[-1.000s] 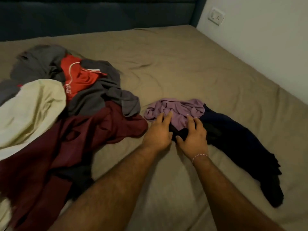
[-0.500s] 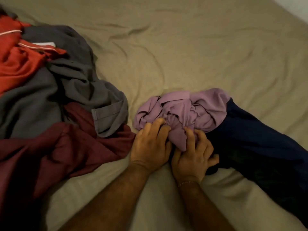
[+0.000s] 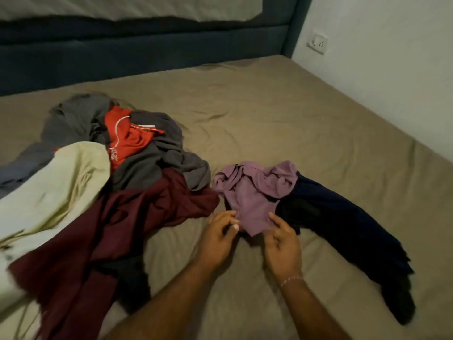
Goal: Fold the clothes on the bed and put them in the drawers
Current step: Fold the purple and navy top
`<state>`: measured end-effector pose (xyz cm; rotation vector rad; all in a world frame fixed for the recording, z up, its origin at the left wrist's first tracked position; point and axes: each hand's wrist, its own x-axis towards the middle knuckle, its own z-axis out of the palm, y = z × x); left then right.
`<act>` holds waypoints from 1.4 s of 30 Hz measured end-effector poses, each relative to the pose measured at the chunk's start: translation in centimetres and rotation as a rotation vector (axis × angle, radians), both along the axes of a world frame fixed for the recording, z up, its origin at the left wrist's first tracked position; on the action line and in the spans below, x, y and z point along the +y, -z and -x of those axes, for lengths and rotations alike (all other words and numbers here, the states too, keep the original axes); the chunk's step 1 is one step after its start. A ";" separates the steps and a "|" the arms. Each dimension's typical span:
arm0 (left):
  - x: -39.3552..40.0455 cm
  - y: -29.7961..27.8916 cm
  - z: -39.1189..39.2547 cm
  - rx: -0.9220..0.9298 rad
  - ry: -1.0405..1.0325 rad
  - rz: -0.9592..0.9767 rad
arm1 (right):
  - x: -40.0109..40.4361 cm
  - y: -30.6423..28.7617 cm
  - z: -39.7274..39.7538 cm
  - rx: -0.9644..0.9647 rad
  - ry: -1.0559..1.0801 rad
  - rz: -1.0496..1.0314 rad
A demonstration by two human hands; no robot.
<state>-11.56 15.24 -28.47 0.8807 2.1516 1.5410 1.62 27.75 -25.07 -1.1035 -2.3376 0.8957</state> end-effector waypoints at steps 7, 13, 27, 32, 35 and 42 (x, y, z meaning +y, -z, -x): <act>-17.3 -5.6 -10.9 0.348 -0.010 -0.093 | -17.7 -3.5 -12.2 0.197 -0.068 -0.174; -23.6 -7.9 -14.0 0.132 0.116 -0.040 | -23.9 -6.3 -15.4 0.215 -0.139 -0.178; -38.0 -14.0 -18.2 0.174 -0.055 -0.194 | -27.3 -7.1 -19.4 -0.264 -0.252 -0.149; -42.2 -14.9 -15.0 0.186 -0.356 0.039 | -31.9 -8.2 -20.2 -0.094 -0.303 -0.030; -40.8 -16.1 -17.5 -0.035 -0.507 -0.048 | -34.4 -8.1 -20.5 -0.013 -0.364 -0.090; -35.7 -13.4 -26.1 0.195 -0.055 0.410 | -35.3 -10.6 -21.3 -0.006 -0.394 0.034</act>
